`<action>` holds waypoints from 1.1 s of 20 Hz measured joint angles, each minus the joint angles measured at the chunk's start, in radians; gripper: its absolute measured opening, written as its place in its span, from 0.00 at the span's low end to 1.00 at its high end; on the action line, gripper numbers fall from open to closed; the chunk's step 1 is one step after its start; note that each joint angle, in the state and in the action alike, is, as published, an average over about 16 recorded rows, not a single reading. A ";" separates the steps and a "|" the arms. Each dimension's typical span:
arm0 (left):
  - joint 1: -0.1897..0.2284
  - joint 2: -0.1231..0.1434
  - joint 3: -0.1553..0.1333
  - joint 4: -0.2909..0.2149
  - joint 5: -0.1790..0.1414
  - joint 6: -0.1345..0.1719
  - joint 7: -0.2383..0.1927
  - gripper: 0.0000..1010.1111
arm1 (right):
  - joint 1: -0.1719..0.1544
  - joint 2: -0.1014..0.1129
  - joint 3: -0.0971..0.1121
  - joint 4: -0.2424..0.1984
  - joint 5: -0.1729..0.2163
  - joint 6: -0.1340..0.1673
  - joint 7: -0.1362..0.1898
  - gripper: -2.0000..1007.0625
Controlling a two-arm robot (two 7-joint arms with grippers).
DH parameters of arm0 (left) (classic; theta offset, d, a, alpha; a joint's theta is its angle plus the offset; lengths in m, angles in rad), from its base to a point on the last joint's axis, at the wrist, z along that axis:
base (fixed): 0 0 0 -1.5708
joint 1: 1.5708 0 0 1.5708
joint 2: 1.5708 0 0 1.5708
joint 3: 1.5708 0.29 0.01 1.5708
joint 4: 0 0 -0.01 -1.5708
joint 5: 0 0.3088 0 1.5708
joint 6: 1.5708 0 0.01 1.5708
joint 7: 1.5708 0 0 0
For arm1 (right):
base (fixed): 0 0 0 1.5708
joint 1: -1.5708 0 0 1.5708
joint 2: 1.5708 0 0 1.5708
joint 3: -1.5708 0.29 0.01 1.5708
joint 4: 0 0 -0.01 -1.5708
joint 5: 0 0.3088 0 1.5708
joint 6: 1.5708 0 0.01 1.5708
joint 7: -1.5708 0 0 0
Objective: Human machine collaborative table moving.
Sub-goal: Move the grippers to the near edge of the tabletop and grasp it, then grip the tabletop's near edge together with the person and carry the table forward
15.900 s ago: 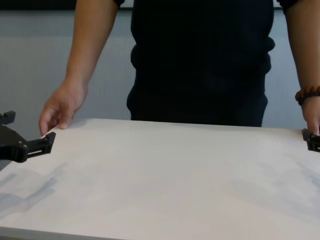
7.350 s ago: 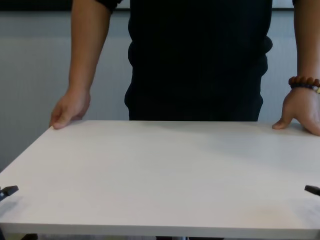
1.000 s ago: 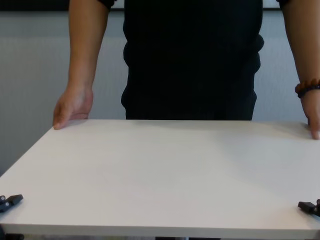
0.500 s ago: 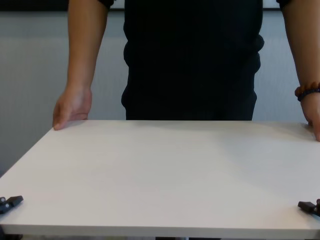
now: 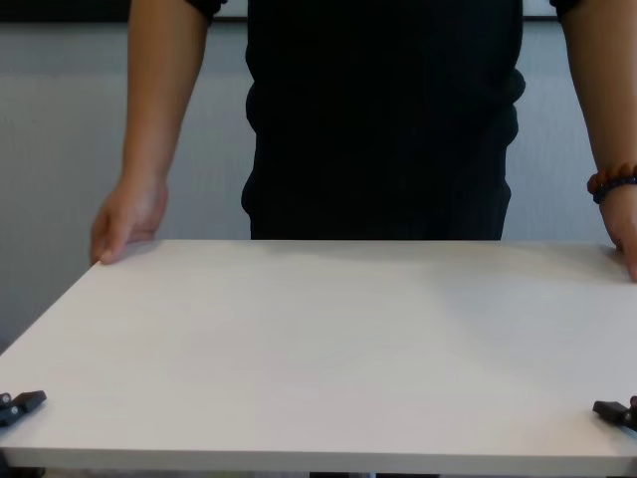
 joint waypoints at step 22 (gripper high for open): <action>-0.010 -0.005 -0.004 -0.028 0.006 -0.029 -0.032 0.27 | -0.006 0.017 0.024 -0.032 -0.015 -0.034 0.003 0.29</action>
